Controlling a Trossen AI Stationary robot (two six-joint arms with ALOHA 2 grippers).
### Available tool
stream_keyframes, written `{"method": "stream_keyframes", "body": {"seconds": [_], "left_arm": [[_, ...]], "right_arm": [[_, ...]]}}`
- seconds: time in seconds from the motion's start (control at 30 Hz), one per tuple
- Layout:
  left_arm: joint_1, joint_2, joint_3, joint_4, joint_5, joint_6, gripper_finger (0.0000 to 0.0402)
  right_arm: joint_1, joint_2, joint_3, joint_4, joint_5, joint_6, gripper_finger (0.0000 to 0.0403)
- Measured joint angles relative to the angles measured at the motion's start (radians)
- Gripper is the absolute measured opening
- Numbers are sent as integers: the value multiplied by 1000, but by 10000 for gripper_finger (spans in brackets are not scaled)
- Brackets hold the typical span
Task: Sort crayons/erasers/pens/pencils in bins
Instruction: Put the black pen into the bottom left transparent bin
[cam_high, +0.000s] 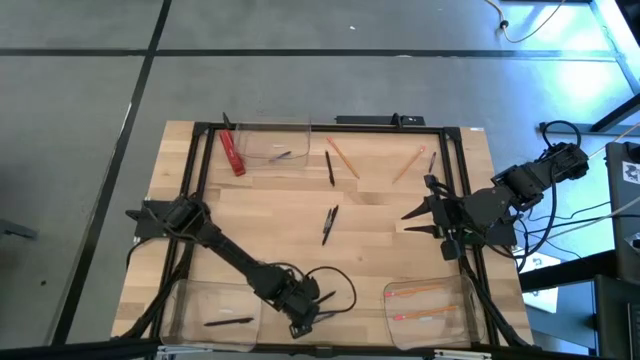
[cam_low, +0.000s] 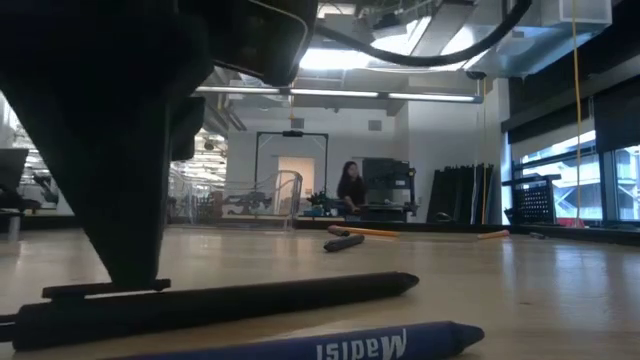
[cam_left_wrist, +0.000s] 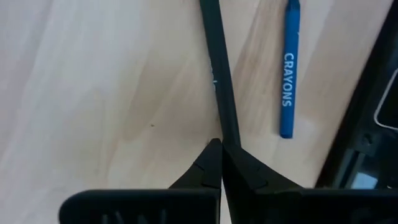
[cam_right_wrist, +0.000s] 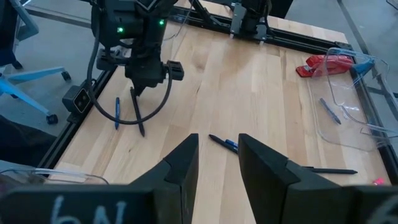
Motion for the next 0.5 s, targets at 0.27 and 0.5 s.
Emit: {"method": "stream_keyframes", "body": {"seconds": [0.27,0.5], "left_arm": [[32,-16,1,-12,53,-8,0],[47,-42,4,-17,78,4,1]], "right_arm": [[0,0,0,0,1,-3,115],[0,0,0,1,0,-3,115]]}}
